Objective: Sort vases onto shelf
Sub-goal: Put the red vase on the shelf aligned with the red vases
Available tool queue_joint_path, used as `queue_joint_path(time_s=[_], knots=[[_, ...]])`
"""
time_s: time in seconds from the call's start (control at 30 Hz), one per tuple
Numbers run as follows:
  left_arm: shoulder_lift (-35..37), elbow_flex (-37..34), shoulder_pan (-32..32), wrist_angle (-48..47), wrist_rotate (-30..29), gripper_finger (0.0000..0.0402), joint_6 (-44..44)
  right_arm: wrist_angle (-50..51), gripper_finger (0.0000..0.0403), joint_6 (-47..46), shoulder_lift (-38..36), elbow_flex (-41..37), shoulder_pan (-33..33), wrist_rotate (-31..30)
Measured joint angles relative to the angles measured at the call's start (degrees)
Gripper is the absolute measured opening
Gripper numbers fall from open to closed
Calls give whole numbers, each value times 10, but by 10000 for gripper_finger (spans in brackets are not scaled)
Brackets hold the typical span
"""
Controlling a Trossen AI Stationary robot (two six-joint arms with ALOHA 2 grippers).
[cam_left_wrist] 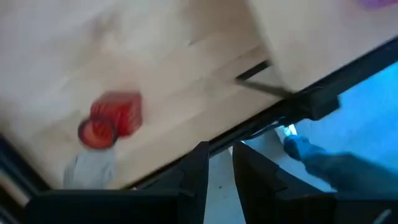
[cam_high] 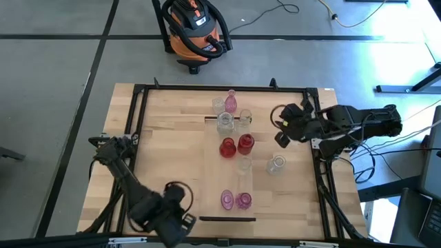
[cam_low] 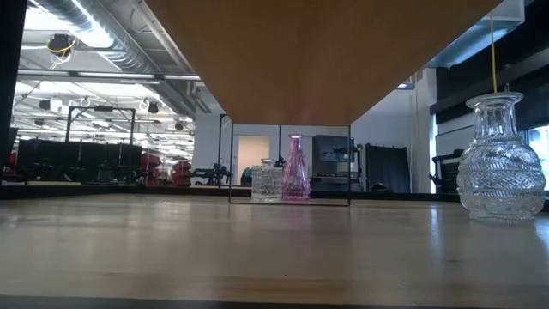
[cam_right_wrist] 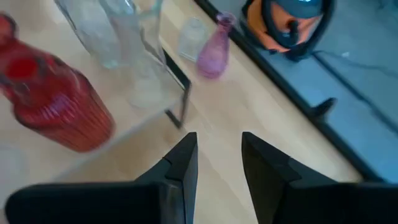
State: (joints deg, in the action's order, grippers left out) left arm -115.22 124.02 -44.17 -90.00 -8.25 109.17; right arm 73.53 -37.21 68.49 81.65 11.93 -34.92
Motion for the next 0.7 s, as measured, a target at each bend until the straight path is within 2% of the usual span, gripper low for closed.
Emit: queue_joint_path(time_s=[0.2,0.27,0.33,0.57,0.7], knots=[[64,-116,-53,-1,1,66,145,-51,108,3,4,0,-46,45],[97,-167,-60,-1,45,66,149,-56,108,11,8,0,-59,61],[130,-214,-57,6,64,66,151,-60,108,16,11,0,-69,81],[244,-369,-33,87,45,66,148,-62,108,16,16,0,-75,105],[292,-476,-27,195,48,66,148,-61,108,16,16,0,-75,106]])
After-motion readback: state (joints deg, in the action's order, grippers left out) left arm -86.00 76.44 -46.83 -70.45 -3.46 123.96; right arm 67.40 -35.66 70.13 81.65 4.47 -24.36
